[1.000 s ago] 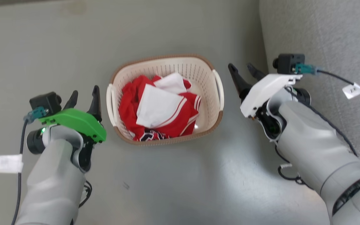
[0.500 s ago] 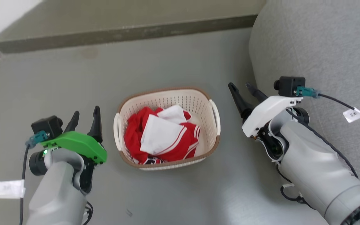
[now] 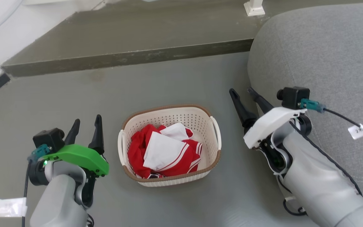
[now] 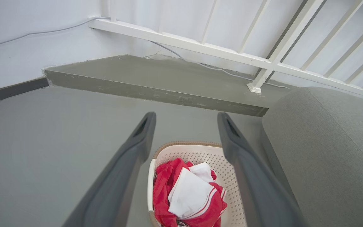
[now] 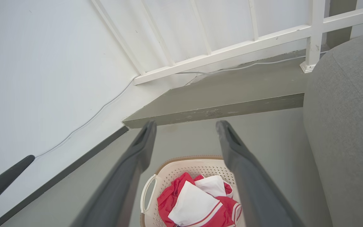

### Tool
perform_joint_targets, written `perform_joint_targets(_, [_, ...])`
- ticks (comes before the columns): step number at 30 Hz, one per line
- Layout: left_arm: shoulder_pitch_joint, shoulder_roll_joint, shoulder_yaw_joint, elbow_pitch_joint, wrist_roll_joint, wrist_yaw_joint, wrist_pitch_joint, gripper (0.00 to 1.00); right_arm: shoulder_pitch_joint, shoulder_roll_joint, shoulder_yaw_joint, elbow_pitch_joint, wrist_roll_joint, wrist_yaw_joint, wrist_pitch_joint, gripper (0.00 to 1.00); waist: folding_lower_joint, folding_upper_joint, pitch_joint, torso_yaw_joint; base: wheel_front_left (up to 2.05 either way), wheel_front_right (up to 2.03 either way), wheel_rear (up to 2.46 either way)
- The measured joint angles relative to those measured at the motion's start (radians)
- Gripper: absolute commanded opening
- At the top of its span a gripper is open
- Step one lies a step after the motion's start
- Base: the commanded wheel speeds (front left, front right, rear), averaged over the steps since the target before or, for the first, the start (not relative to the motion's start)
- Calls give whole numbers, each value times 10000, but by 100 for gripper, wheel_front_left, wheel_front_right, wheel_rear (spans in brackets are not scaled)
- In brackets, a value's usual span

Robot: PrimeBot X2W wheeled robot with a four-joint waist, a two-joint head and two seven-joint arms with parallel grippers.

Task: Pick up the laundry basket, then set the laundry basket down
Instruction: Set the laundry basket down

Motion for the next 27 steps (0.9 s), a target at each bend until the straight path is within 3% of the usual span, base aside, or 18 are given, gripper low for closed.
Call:
perform_joint_targets(14, [1073,-17,583,-1659,663,186,0,100,1523,-303,-1177,-2140,-1678,-692,0,100,0,0,-330,56,0,0,0])
perform_joint_targets(27, [1883,-50,863,-2853,1450,355,0,100,2589,-314,-1685,-3325,-2711,-863,0,100,0,0,-339,75,0,0,0])
